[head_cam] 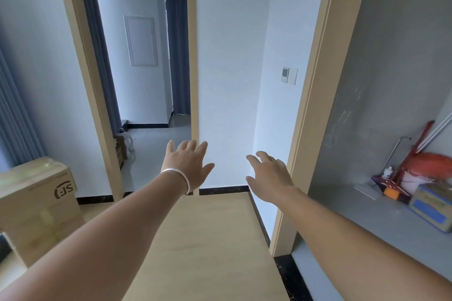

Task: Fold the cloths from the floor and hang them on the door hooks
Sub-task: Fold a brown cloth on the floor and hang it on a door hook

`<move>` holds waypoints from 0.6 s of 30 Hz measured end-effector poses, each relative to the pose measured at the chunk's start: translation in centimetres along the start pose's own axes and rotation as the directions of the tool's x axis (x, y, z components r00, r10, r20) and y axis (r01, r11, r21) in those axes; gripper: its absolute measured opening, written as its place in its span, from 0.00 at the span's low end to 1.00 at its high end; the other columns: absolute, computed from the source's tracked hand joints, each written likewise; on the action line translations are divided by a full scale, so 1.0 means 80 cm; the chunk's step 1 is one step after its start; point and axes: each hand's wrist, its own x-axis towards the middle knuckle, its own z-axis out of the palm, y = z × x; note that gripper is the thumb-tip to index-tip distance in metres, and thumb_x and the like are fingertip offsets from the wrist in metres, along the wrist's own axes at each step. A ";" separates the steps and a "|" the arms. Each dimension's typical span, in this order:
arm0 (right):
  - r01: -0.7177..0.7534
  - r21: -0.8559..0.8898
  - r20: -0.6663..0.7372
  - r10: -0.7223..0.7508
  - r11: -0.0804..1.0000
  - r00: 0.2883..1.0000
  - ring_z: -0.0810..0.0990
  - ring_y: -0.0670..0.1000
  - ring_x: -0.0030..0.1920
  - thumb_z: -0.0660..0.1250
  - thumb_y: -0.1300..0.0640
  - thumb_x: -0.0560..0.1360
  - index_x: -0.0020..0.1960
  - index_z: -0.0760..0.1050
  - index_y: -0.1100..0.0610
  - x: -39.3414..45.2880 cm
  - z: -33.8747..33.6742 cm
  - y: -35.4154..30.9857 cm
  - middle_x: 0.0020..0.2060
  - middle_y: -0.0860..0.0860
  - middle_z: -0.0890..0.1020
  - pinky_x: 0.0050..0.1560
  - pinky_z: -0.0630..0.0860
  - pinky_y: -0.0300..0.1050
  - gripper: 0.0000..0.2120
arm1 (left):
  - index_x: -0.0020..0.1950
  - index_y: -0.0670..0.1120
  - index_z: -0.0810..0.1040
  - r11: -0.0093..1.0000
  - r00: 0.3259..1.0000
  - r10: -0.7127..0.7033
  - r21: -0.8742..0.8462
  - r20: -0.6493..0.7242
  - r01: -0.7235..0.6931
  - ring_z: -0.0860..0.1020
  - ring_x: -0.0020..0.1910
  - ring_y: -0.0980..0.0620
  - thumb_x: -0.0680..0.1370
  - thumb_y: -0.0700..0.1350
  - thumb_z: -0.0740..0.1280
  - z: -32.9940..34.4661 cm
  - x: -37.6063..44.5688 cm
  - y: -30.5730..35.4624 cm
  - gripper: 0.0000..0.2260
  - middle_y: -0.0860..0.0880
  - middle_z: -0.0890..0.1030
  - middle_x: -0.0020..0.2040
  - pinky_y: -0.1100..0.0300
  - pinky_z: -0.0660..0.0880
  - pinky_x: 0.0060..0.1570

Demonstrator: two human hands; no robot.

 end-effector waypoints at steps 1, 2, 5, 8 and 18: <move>-0.003 -0.002 -0.007 0.003 1.000 1.000 0.63 0.53 0.71 0.57 0.48 0.79 0.75 0.57 0.50 0.023 0.000 0.014 0.74 0.53 0.59 0.71 0.57 0.53 0.26 | 0.76 0.51 0.55 1.000 1.000 -0.001 0.009 0.002 0.001 0.63 0.73 0.47 0.80 0.63 0.50 0.005 0.021 0.002 0.29 0.48 0.66 0.72 0.39 0.53 0.73; -0.005 -0.004 -0.013 0.005 1.000 1.000 0.63 0.53 0.71 0.57 0.48 0.79 0.75 0.57 0.51 0.044 0.001 0.028 0.74 0.53 0.60 0.71 0.57 0.52 0.26 | 0.76 0.51 0.55 1.000 1.000 -0.004 0.019 0.005 0.004 0.63 0.73 0.47 0.80 0.63 0.50 0.010 0.042 0.003 0.29 0.48 0.66 0.72 0.39 0.53 0.73; -0.002 -0.001 -0.017 0.002 1.000 1.000 0.63 0.54 0.71 0.57 0.48 0.79 0.75 0.57 0.51 0.101 0.008 0.065 0.73 0.52 0.61 0.71 0.58 0.52 0.26 | 0.77 0.51 0.54 0.999 1.000 -0.026 0.039 0.003 0.026 0.64 0.73 0.47 0.80 0.64 0.49 0.027 0.100 0.008 0.29 0.48 0.66 0.73 0.39 0.53 0.73; 0.001 -0.008 -0.006 -0.001 1.000 1.000 0.63 0.54 0.71 0.57 0.48 0.79 0.75 0.56 0.50 0.148 0.022 0.095 0.74 0.52 0.60 0.71 0.57 0.53 0.26 | 0.77 0.51 0.54 0.998 0.999 -0.042 0.037 0.020 0.042 0.64 0.73 0.46 0.80 0.64 0.49 0.049 0.148 0.019 0.29 0.48 0.66 0.73 0.39 0.53 0.73; -0.008 0.018 0.019 0.008 1.000 1.000 0.63 0.53 0.71 0.57 0.46 0.79 0.76 0.56 0.50 0.293 0.074 0.151 0.74 0.52 0.60 0.71 0.58 0.53 0.27 | 0.76 0.51 0.56 0.999 0.998 0.015 0.035 0.062 -0.017 0.65 0.71 0.47 0.80 0.63 0.50 0.132 0.313 0.031 0.28 0.48 0.67 0.72 0.38 0.53 0.72</move>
